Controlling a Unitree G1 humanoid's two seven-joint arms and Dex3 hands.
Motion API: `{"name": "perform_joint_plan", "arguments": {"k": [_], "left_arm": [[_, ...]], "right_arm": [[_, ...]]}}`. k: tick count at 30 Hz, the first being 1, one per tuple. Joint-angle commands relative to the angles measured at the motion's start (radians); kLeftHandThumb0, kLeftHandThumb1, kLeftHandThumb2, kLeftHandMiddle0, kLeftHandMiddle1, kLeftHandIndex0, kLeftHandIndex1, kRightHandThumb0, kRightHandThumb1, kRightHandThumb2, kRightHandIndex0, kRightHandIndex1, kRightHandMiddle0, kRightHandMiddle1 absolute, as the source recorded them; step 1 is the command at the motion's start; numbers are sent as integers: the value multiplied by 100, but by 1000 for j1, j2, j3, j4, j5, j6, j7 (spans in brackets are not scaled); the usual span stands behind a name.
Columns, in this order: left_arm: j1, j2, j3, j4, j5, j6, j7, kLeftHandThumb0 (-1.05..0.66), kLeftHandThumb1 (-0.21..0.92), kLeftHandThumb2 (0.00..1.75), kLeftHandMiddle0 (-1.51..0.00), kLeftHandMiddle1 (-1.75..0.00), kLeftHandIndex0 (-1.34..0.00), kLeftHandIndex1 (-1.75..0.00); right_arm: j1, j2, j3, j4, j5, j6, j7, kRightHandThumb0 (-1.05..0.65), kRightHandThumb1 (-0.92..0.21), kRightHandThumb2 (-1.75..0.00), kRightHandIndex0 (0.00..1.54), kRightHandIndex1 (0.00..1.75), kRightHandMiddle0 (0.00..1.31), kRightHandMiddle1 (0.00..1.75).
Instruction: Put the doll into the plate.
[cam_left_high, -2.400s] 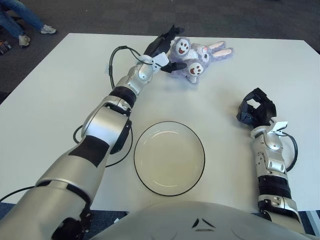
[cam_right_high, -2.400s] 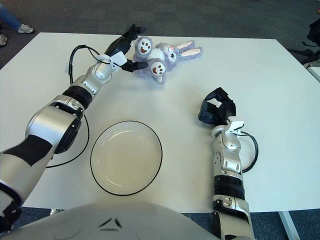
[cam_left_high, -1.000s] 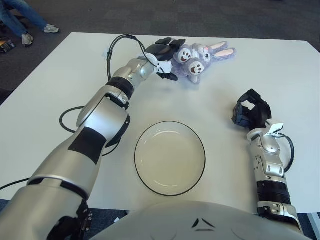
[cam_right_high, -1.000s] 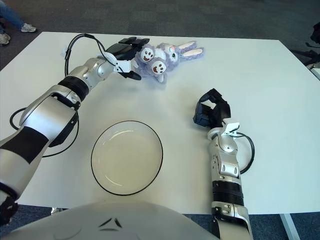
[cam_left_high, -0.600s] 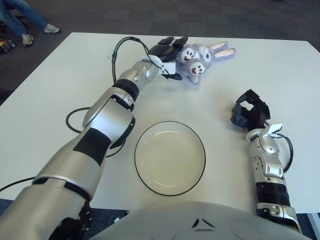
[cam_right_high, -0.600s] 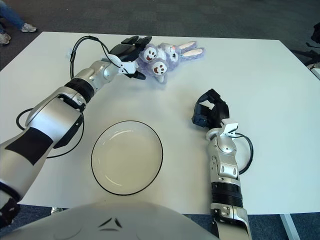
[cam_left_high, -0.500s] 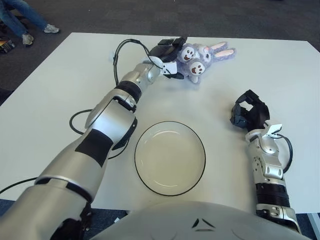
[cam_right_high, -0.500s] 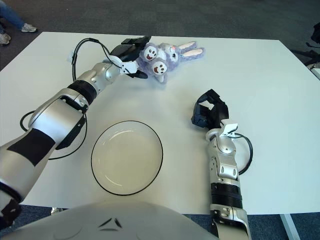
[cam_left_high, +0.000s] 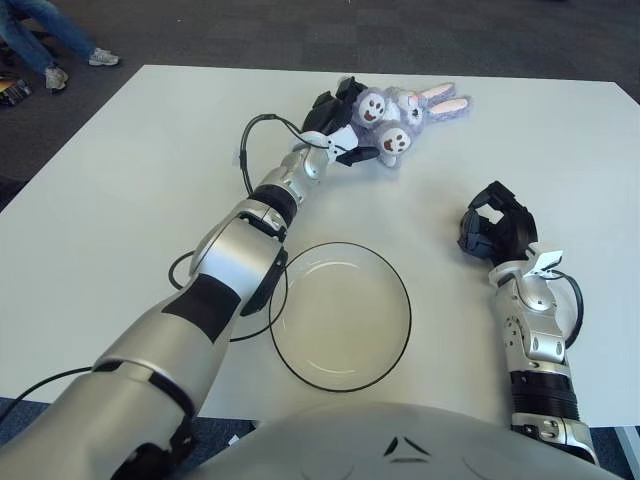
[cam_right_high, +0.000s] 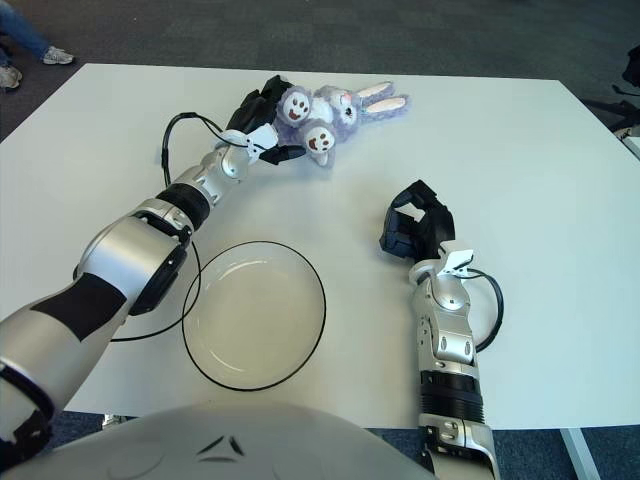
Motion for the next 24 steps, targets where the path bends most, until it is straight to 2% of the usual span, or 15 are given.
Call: {"name": "perform_joint_plan", "arguments": {"k": [1,2,3,7,9,12,18,21,24], "left_arm": [[7,-13,36,4,-31,21,14,-31,27,99,-45,-170,-38,-174],[7,-15,41,4,-35,22,14,-4,31,102,-54,-163,-42,-174],[8,-17,49,4,-42,25,10,14,33,104,-60,-159,-44,-174],[13,-22,75,2,-62,31,4,0,23,128,-83,-132,-52,-175],[21,-8,82,-1,-65,16,12,-1,19,139,-80,-152,-50,-174],[25,5,88,-2,-68,1,8,-1,16,148,-79,-167,-49,-173],[33,17,102,-5,-74,-20,7,-1,13,152,-79,-174,-52,-168],[35,21,109,-6,-78,-22,7,-1,16,150,-67,-174,-57,-173],[36,23,114,-7,-79,-23,11,-1,17,149,-62,-175,-58,-174]], "right_arm": [[46,20,4,25,4,35,2,-49,-30,-133,122,175,62,175],[47,20,4,24,4,36,2,-49,-30,-133,122,175,63,175],[47,20,4,24,4,36,2,-49,-30,-133,122,175,63,175],[47,23,1,20,10,41,3,-49,-30,-134,122,175,63,175],[47,22,1,15,7,48,-1,-48,-32,-131,122,175,61,175],[46,20,-1,15,3,51,-3,-48,-33,-130,121,175,60,175],[45,13,-4,20,4,48,3,-48,-32,-131,121,175,61,175],[45,10,-5,21,5,50,6,-48,-32,-131,121,175,61,175],[45,8,-6,21,6,51,7,-48,-32,-130,121,175,61,175]]}}
